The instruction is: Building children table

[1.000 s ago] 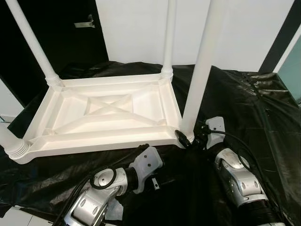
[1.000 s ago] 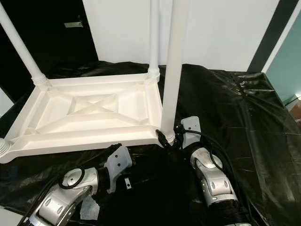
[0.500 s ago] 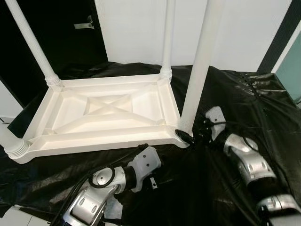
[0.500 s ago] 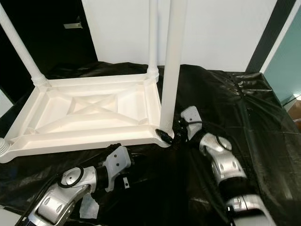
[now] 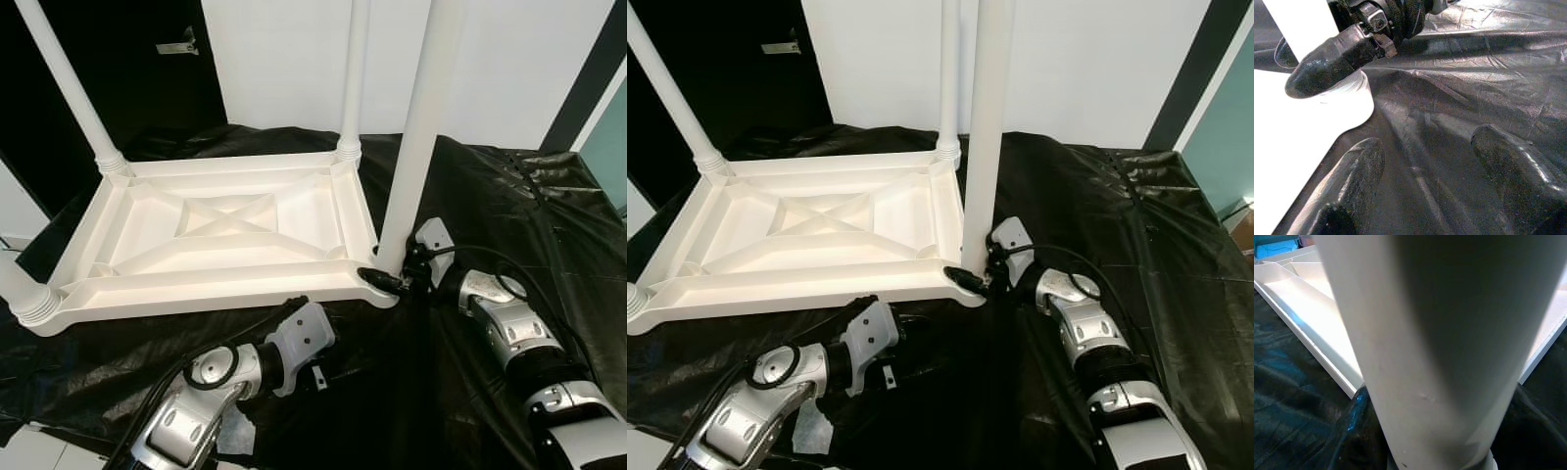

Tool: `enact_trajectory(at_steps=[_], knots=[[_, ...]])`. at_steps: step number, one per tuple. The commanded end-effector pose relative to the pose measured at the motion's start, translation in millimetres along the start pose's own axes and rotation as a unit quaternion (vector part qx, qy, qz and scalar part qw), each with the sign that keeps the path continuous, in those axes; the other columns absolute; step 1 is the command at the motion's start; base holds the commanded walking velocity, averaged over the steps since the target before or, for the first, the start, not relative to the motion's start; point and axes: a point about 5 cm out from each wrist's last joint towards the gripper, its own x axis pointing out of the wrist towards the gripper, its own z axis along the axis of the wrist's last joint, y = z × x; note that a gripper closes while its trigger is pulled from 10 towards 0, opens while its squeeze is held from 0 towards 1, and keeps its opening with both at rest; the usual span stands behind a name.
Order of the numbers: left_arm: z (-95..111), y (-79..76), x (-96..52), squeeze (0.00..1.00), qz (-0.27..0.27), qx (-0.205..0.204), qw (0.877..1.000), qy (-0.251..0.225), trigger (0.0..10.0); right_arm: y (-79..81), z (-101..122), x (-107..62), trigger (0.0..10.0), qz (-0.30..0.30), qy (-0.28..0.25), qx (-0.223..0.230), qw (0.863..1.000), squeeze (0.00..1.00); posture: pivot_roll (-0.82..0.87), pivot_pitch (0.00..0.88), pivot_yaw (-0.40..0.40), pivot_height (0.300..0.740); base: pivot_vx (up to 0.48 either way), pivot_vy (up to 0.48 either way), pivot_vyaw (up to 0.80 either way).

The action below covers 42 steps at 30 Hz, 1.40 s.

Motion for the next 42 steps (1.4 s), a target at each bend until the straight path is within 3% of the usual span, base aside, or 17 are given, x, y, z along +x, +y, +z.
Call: enact_trajectory(at_steps=[1,2,3,4,11,14,20,23,25,27,31,36,37,38,42], knots=[[-1,0.7,-0.8,0.00,0.019,0.002,1.000,0.004,10.0,-0.7,-6,-3.6,0.0,0.006,0.023,-0.017,1.000,0.00,0.01,0.000,-0.035,0.740,0.000,0.000,0.00],[-1,0.1,0.4,0.00,0.017,0.001,1.000,0.003,10.0,0.2,-10,-8.8,1.6,-0.011,0.020,0.004,1.000,0.00,0.00,0.000,-0.033,0.740,0.000,0.000,0.00],[-1,0.1,0.4,0.00,0.017,0.001,1.000,0.003,10.0,0.2,-10,-8.8,1.6,-0.011,0.020,0.004,1.000,0.00,0.00,0.000,-0.033,0.740,0.000,0.000,0.00],[-1,0.0,0.8,0.00,0.016,0.001,1.000,0.003,10.0,1.3,-12,-10.3,10.0,-0.020,0.023,0.014,0.999,0.00,0.00,0.000,-0.031,0.740,0.000,0.000,0.00],[-1,-1.0,2.3,0.00,0.009,0.000,1.000,0.001,10.0,10.0,-18,-10.3,10.0,-0.106,0.034,0.031,0.993,0.00,-0.02,0.000,-0.023,0.740,0.000,0.000,0.00],[0,-2.6,4.8,0.00,-0.002,-0.002,1.000,-0.002,10.0,22.5,-19,-5.9,10.0,-0.213,0.032,0.085,0.973,0.00,-0.04,0.000,-0.013,0.740,0.000,0.000,0.00],[1,-1.5,5.8,0.00,-0.006,-0.002,1.000,-0.003,10.0,29.8,-18,-2.9,10.0,-0.268,0.034,0.093,0.958,0.00,-0.05,0.000,-0.004,0.740,0.000,0.000,0.00],[2,2.3,4.8,0.00,-0.011,0.002,1.000,-0.003,10.0,39.4,-16,-0.1,10.0,-0.347,0.039,0.107,0.931,0.00,-0.06,0.000,0.004,0.740,0.000,0.000,0.00],[2,2.3,4.8,0.00,-0.011,0.002,1.000,-0.003,10.0,39.4,-16,-0.1,10.0,-0.347,0.039,0.107,0.931,0.00,-0.06,0.000,0.004,0.740,0.000,0.000,0.00],[2,4.1,3.2,0.00,-0.011,0.003,1.000,-0.001,10.0,43.1,-15,0.2,10.0,-0.411,0.048,0.126,0.901,0.00,-0.06,0.000,0.007,0.740,0.000,0.000,0.00],[2,3.6,3.1,0.00,-0.009,0.000,1.000,-0.002,10.0,56.8,-7,11.0,10.0,-0.403,0.029,0.136,0.905,0.00,-0.06,0.000,0.012,0.740,0.000,0.000,0.00],[3,2.1,4.0,0.00,-0.010,0.000,1.000,-0.003,10.0,54.5,1,8.6,10.0,-0.407,0.004,0.128,0.904,0.00,-0.06,0.000,0.007,0.740,0.000,0.000,0.00],[3,2.7,4.1,0.00,-0.008,0.000,1.000,-0.003,10.0,53.6,4,8.4,10.0,-0.407,-0.003,0.125,0.905,0.63,-0.06,0.000,0.007,0.740,0.000,0.000,0.00],[3,3.6,4.1,0.00,-0.006,0.000,1.000,-0.004,10.0,53.7,6,8.4,10.0,-0.402,-0.009,0.129,0.906,1.00,-0.05,0.000,0.004,0.740,0.000,0.000,0.00],[4,4.3,4.2,0.00,-0.002,-0.001,1.000,-0.004,10.0,52.4,10,5.9,10.0,-0.395,-0.024,0.132,0.909,1.00,-0.05,0.000,0.003,0.740,0.000,0.000,0.00]])
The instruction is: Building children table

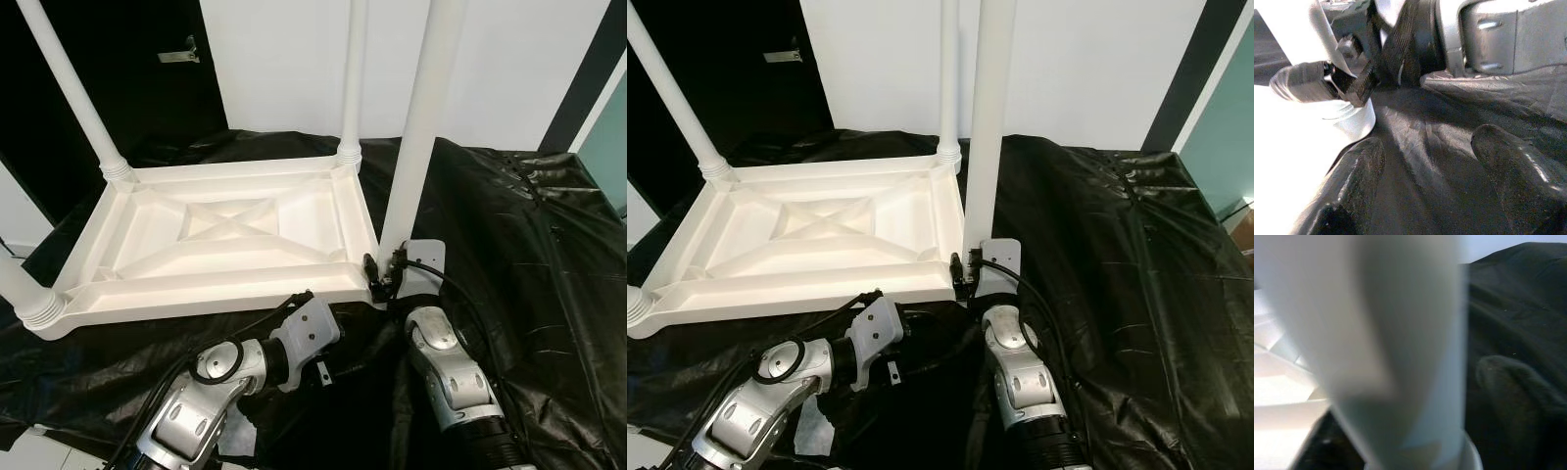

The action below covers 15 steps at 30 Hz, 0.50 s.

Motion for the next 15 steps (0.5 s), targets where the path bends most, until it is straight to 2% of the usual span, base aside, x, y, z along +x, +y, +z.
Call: enact_trajectory(at_steps=[1,6,12,13,15], knots=[[-1,1.4,-0.7,0.00,0.003,-0.006,1.000,0.003,10.0,-4.2,3,-2.0,10.0,0.003,-0.011,0.003,1.000,1.00,-0.05,0.000,0.002,0.740,0.000,0.000,0.00],[-1,0.2,-0.6,0.00,0.003,-0.008,1.000,0.002,10.0,-10.6,6,-6.6,10.0,0.024,-0.026,0.008,0.999,1.00,-0.05,0.000,-0.002,0.740,0.000,0.000,0.00],[-1,1.0,-1.0,0.00,0.010,-0.008,1.000,0.001,10.0,-29.7,4,-14.9,10.0,0.071,-0.043,0.007,0.996,1.00,-0.05,0.000,-0.006,0.740,0.000,0.000,0.00],[-1,1.8,-1.5,0.00,0.014,-0.009,1.000,0.000,10.0,-33.6,3,-15.8,10.0,0.085,-0.042,0.002,0.995,0.00,-0.04,0.000,-0.006,0.740,0.000,0.000,0.00],[-2,3.1,-1.8,0.00,0.021,-0.010,1.000,-0.002,10.0,-36.1,0,-15.6,10.0,0.103,-0.042,-0.003,0.994,0.00,-0.04,0.000,-0.005,0.740,0.000,0.000,0.00]])
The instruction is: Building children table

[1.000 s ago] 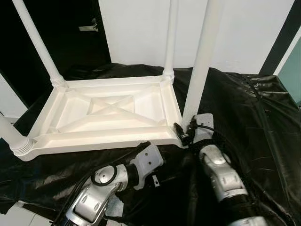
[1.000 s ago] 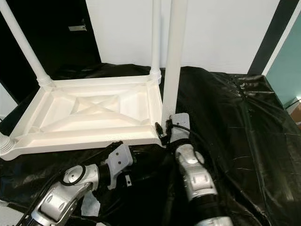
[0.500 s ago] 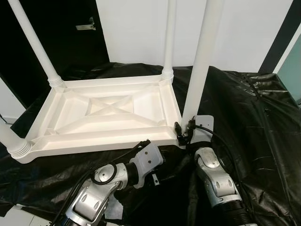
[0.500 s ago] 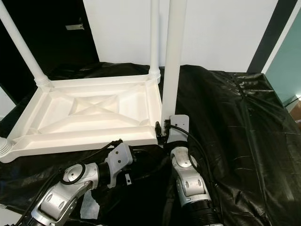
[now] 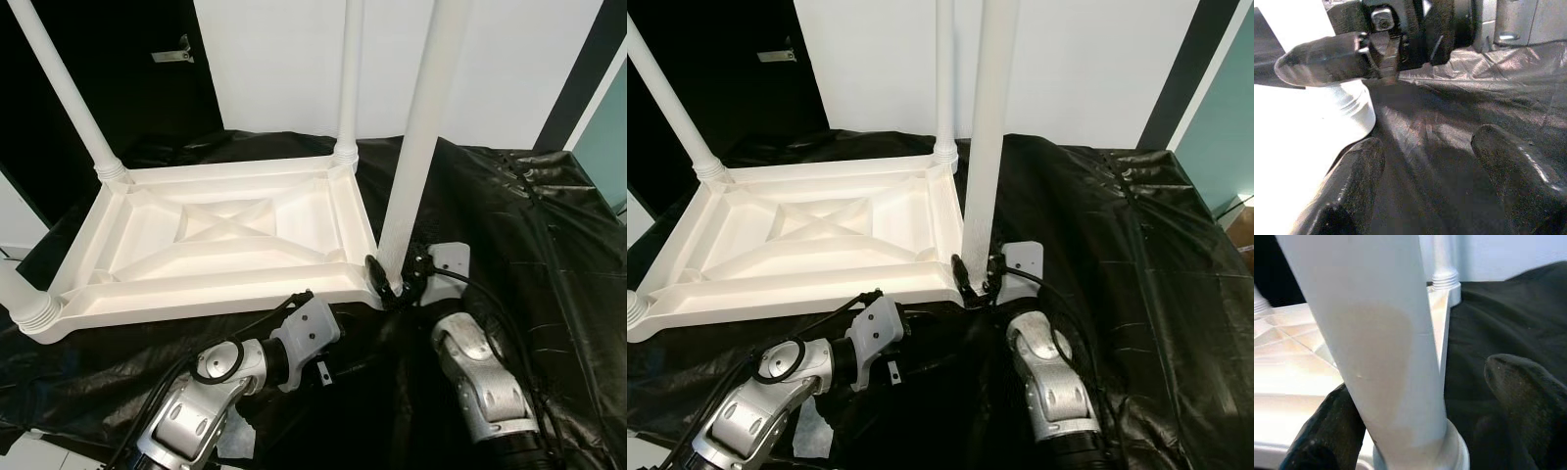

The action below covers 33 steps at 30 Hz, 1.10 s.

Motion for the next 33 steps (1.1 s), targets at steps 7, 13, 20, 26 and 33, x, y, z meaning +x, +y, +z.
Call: enact_trajectory(at_steps=[7,13,20,26,33], knots=[[-6,7.6,-3.5,0.00,0.051,-0.017,0.998,-0.013,10.0,-12.5,-10,-2.0,10.0,0.058,0.009,-0.012,0.998,0.00,-0.03,0.000,-0.003,0.740,0.000,0.000,0.00],[-5,13.0,-7.3,0.00,0.067,-0.016,0.997,-0.019,10.0,-20.4,-8,13.3,10.0,0.168,0.024,-0.054,0.984,0.00,-0.01,0.000,-0.010,0.740,0.000,0.000,0.00],[-4,13.9,-7.3,0.00,0.072,-0.009,0.997,-0.021,10.0,-22.1,-3,28.0,10.0,0.224,0.029,-0.071,0.972,0.00,0.01,0.000,-0.025,0.740,0.000,0.000,0.00],[-4,12.9,-7.5,0.00,0.077,-0.007,0.997,-0.021,10.0,-18.0,0,44.0,8.9,0.284,0.038,-0.098,0.953,0.00,0.02,0.000,-0.035,0.740,0.000,0.000,0.00],[-4,13.6,-7.8,0.00,0.082,-0.006,0.996,-0.021,10.0,-21.4,2,49.2,0.0,0.306,0.039,-0.096,0.946,0.00,0.03,0.000,-0.042,0.740,0.000,0.000,0.00]])
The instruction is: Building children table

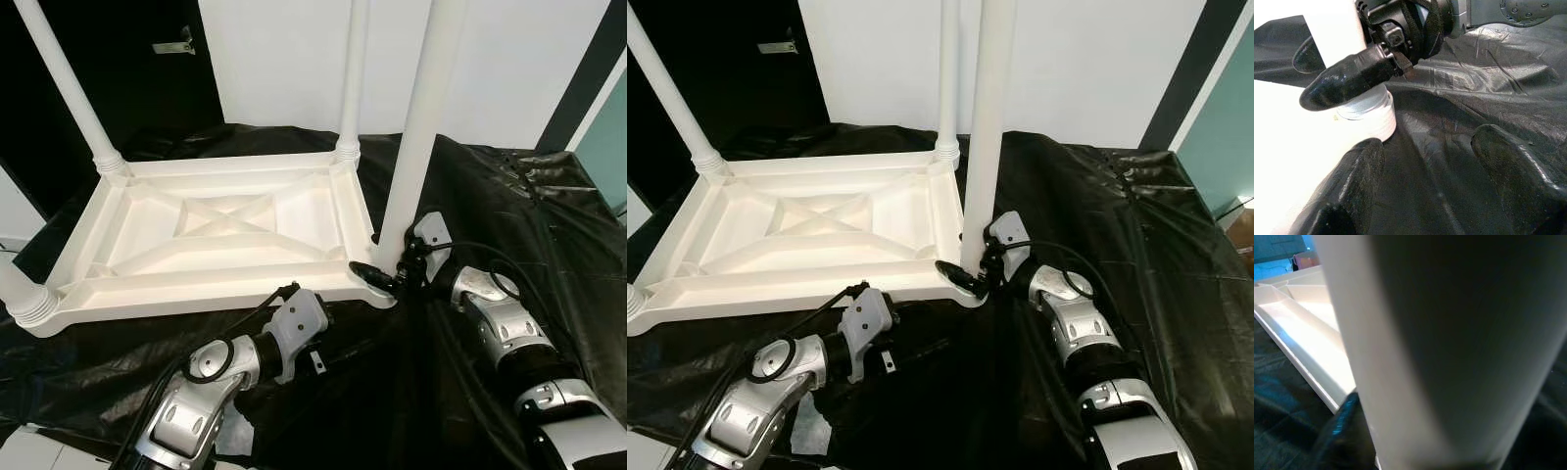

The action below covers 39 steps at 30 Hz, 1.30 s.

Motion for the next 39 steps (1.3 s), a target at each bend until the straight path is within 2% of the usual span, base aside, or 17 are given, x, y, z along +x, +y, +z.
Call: enact_trajectory(at_steps=[1,9,10,11,13,16,21,24,27,31,35,39], knots=[[-2,5.1,-2.0,0.00,0.044,0.002,0.999,0.005,10.0,-1.8,2,0.4,0.0,0.009,0.002,-0.006,1.000,0.00,0.03,0.000,-0.042,0.740,0.000,0.000,0.00],[-2,4.2,-0.9,0.00,0.043,0.001,0.999,0.004,10.0,-0.3,-7,-9.8,0.0,-0.020,-0.004,0.026,0.999,0.00,0.01,0.000,-0.034,0.740,0.000,0.000,0.00],[-2,3.5,-0.3,0.00,0.040,0.001,0.999,0.003,10.0,1.8,-9,-10.6,3.7,-0.039,0.001,0.034,0.999,0.00,0.00,0.000,-0.030,0.740,0.000,0.000,0.00],[-2,3.0,0.1,0.00,0.037,0.001,0.999,0.003,10.0,4.3,-12,-10.9,10.0,-0.064,0.009,0.033,0.997,0.00,0.00,0.000,-0.026,0.740,0.000,0.000,0.00],[-2,2.7,0.3,0.00,0.035,0.001,0.999,0.003,10.0,6.2,-14,-11.0,10.0,-0.082,0.016,0.033,0.996,0.00,-0.01,0.000,-0.024,0.740,0.000,0.000,0.00],[-2,3.1,1.1,0.00,0.028,0.003,1.000,0.003,10.0,11.7,-19,-10.5,10.0,-0.161,0.029,0.054,0.985,0.00,-0.02,0.000,-0.017,0.740,0.000,0.000,0.00],[-2,3.2,1.6,0.00,0.024,0.003,1.000,0.003,10.0,16.0,-20,-9.8,10.0,-0.204,0.032,0.066,0.976,0.00,-0.03,0.000,-0.008,0.740,0.000,0.000,0.00],[-2,2.6,2.9,0.00,0.016,0.005,1.000,0.002,10.0,23.9,-24,-8.8,10.0,-0.277,0.042,0.075,0.957,0.00,-0.03,0.000,-0.003,0.740,0.000,0.000,0.00],[-2,2.4,3.1,0.00,0.014,0.005,1.000,0.002,10.0,25.6,-25,-8.8,10.0,-0.294,0.045,0.077,0.952,0.00,-0.03,0.000,-0.003,0.740,0.000,0.000,0.00],[-2,1.7,4.0,0.00,0.008,0.006,1.000,0.002,10.0,40.9,-19,-1.3,10.0,-0.422,0.043,0.106,0.899,0.00,-0.04,0.000,-0.009,0.740,0.000,0.000,0.00],[-1,0.1,6.5,0.00,0.003,0.005,1.000,-0.001,10.0,49.1,-11,5.8,10.0,-0.410,0.030,0.116,0.904,0.00,-0.04,0.000,-0.008,0.740,0.000,0.000,0.00],[-1,-1.0,8.5,0.00,-0.001,0.006,1.000,-0.002,10.0,49.2,-10,2.7,10.0,-0.414,0.034,0.115,0.903,0.00,-0.04,0.000,-0.015,0.740,0.000,0.000,0.00]])
